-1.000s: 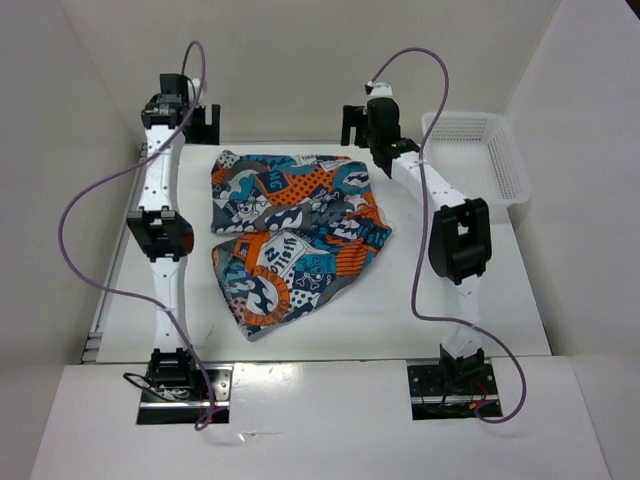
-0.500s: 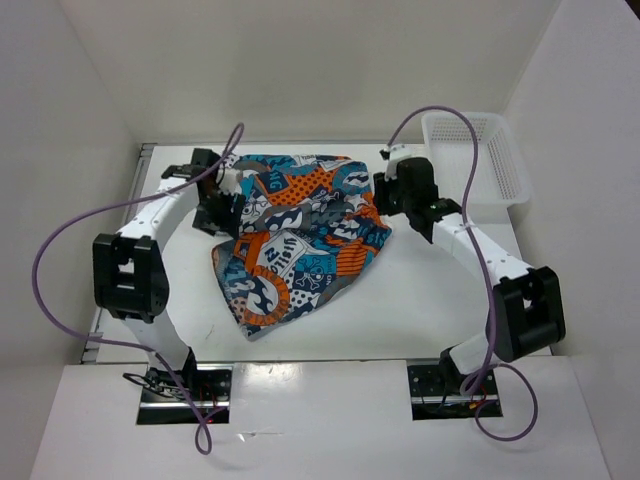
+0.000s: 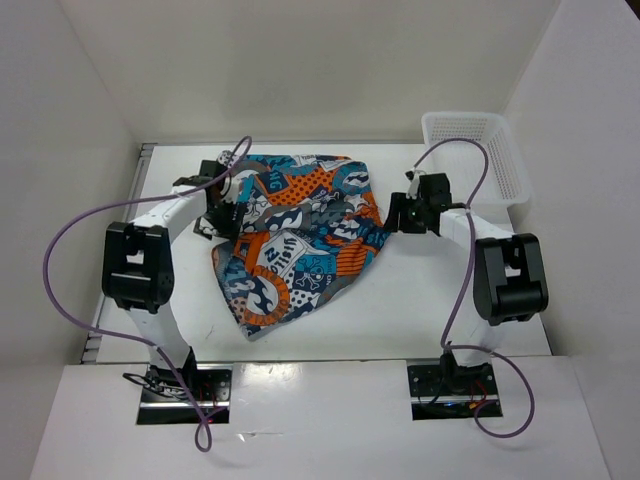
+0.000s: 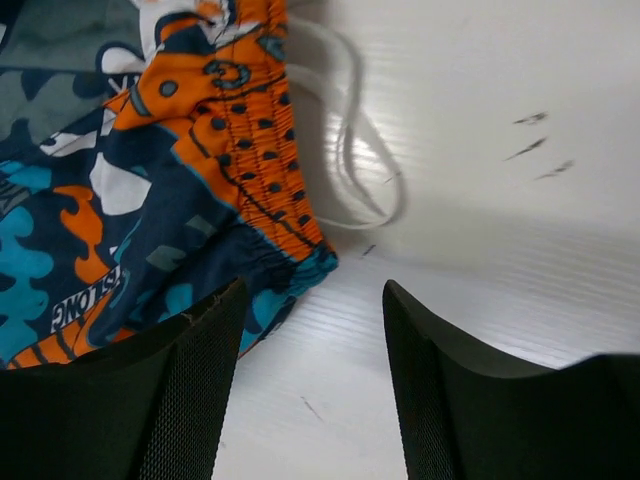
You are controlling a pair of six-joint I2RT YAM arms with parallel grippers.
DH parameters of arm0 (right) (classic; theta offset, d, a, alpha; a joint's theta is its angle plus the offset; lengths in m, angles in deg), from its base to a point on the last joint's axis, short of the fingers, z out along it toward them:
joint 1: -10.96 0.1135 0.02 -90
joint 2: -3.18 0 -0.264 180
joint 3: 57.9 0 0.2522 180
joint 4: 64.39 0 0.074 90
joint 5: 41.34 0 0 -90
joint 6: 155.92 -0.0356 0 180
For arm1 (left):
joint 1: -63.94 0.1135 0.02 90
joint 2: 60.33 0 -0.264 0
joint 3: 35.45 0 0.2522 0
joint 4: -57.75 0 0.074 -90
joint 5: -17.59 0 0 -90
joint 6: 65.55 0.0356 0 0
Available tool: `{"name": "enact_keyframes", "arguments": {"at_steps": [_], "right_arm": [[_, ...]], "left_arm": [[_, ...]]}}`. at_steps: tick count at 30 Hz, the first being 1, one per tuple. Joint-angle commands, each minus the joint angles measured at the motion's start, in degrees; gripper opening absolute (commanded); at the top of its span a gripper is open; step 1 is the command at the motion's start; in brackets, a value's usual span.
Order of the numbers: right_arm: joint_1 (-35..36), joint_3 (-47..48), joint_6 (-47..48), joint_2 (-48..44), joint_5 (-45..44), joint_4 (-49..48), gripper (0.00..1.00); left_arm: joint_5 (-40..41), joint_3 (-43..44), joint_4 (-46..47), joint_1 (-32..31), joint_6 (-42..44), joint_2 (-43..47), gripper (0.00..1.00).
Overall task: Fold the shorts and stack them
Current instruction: Flatten the shorts out, then fold the shorts
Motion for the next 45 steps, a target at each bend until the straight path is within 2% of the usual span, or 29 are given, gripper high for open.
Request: {"name": "enact_keyframes", "arguments": {"at_steps": [1,5,7,12,17,18,20,21,22,23,24,25,28,32,37,40,42,45], "right_arm": [[0.4,2.2,-2.9,2.0,6.9,-0.9,0.63],[-0.2,2.1,-6.5,3.5,6.4,1.3,0.67],[-0.2,2.1,-8.7,4.2,9.2,-0.2,0.67],[-0.2,2.1,-10.6,7.4,5.8,-0.9,0.67],[-0.2,2.1,-11.7,8.6,5.8,-1.5,0.60],[-0.2,1.6,-11.7,8.6,6.5,-2.3,0.58],[0.3,1.0,-11.7,9.1,7.1,-3.1,0.50],[0.3,1.0,-11.7,9.1,7.8,-4.0,0.42],[0.3,1.0,-11.1,9.1,7.8,-4.0,0.20],[0.3,0.5,-10.3,9.1,6.6,-4.0,0.09],[0.3,0.4,-10.3,8.5,5.5,-4.0,0.01],[0.3,0.4,-9.5,8.0,4.3,-3.4,0.00],[-0.2,0.4,-6.6,5.1,0.3,-0.3,0.00],[-2.7,-0.8,-4.1,1.4,0.9,4.7,0.00],[-2.7,-5.0,-1.3,-2.9,4.6,7.1,0.00],[-2.7,-7.5,-2.5,-6.0,8.2,7.1,0.00],[-2.7,-8.6,-3.0,-7.9,9.8,7.1,0.00],[-2.7,-10.0,-3.6,-9.9,10.9,6.4,0.00]], "left_arm": [[1.0,-0.7,0.1,-0.8,0.2,-2.2,0.76],[1.0,-1.8,-1.2,-0.8,0.2,1.1,0.76],[0.3,-2.3,-1.8,-0.8,0.2,1.1,0.76],[2.4,-4.6,0.7,-0.8,0.2,-2.6,0.76],[4.1,-4.0,4.2,2.3,0.2,-6.4,0.57],[4.1,-2.8,4.2,3.0,0.2,-6.5,0.49],[1.4,-2.2,3.6,3.0,0.2,-7.1,0.39],[0.7,-1.5,3.6,3.0,0.2,-7.1,0.33],[0.2,-1.0,3.0,3.0,0.2,-7.1,0.20],[-0.4,-1.0,2.9,3.0,0.2,-7.1,0.14],[-0.4,-0.4,2.4,3.0,0.2,-7.1,0.11],[-0.4,0.6,2.4,3.8,0.2,-7.1,0.09],[-0.9,3.5,1.9,6.4,0.2,-7.1,0.09],[0.2,9.7,2.4,9.7,0.2,-9.3,0.10],[-1.3,18.1,2.4,10.3,0.2,-15.1,0.19],[-2.8,20.4,2.4,10.3,0.2,-17.0,0.32],[-4.8,21.7,1.6,10.3,0.2,-17.5,0.52],[-7.2,20.6,-0.2,10.3,0.2,-12.5,0.60]]}}
